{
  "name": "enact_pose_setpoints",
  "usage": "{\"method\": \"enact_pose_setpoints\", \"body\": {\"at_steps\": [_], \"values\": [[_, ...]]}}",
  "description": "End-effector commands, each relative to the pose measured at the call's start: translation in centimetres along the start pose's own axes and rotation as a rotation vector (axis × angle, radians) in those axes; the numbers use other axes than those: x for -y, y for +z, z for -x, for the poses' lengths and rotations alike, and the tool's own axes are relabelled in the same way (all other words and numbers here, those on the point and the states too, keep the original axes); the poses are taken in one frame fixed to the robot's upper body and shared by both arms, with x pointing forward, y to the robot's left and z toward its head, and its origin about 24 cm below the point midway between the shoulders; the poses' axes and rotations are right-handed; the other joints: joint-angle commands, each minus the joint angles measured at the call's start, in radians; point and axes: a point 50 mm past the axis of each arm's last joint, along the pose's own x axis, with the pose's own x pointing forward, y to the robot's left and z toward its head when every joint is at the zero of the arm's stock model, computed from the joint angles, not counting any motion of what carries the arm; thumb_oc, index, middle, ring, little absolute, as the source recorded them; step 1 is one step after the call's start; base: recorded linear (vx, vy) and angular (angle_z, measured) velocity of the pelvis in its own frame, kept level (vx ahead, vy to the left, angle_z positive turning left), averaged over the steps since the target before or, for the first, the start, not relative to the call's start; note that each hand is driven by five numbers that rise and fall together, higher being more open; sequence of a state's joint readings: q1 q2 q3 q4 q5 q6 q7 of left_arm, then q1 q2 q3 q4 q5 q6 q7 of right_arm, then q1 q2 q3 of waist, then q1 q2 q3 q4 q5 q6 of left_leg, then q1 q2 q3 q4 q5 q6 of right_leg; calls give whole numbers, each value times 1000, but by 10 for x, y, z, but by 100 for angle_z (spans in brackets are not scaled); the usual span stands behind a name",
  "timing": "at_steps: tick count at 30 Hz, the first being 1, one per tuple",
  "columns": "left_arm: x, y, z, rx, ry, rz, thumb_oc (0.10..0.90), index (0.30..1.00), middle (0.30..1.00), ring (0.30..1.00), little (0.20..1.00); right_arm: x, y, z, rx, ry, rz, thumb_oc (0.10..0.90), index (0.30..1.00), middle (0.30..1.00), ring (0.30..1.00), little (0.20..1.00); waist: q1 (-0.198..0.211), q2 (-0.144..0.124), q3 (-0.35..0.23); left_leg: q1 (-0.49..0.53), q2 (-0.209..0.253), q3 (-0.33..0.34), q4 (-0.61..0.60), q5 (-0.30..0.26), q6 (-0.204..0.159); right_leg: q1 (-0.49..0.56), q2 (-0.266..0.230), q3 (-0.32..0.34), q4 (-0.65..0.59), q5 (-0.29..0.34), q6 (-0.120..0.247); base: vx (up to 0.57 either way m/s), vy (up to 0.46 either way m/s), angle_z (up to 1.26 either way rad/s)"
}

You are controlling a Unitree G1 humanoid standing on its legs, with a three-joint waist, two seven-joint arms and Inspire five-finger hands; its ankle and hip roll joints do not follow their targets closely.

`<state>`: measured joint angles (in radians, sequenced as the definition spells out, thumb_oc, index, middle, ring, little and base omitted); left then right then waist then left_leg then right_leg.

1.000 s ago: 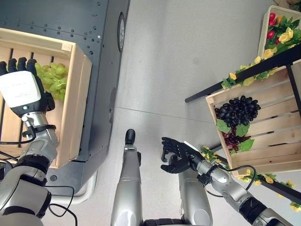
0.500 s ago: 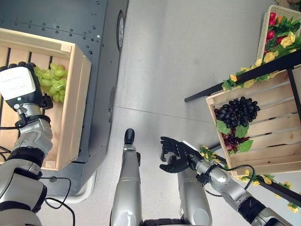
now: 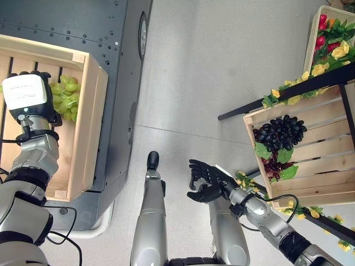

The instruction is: Pick up the fruits from the basket on one side to the basket on the other side

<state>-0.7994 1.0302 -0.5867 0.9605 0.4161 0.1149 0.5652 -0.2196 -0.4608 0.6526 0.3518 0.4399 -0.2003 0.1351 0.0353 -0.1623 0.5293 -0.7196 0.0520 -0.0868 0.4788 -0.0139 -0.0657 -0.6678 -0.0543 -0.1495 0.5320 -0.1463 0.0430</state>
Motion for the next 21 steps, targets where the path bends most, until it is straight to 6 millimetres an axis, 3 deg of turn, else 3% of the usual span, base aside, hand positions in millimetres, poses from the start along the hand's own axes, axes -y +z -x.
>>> {"method": "enact_pose_setpoints", "body": {"at_steps": [1, 11, 21], "values": [[-29, -2, -15, 11, 123, 16, 400, 300, 300, 300, 300, 1, 15, 9, 110, -6, 1, 800, 900, 900, 900, 900, -14, 38, -9, 19, -84, 140, -21, -15, 105, 80, 51, -34, -90, 72, -46, 0, 0, 0], [-37, 3, -15, 65, 236, 62, 400, 300, 300, 300, 300, 2, 14, 12, 113, -13, 9, 800, 900, 900, 900, 900, -16, 47, -9, 34, -86, 142, -35, -7, 103, 85, 51, -36, -85, 65, -52, 0, 0, 0], [-51, -5, -11, 77, 411, 133, 400, 300, 300, 300, 300, -2, 13, 11, 121, -18, -5, 800, 900, 900, 900, 900, 7, 43, -9, 92, -89, 135, -52, -13, 104, 144, 52, -45, -97, 52, -55, -6, -36, 1]]}}
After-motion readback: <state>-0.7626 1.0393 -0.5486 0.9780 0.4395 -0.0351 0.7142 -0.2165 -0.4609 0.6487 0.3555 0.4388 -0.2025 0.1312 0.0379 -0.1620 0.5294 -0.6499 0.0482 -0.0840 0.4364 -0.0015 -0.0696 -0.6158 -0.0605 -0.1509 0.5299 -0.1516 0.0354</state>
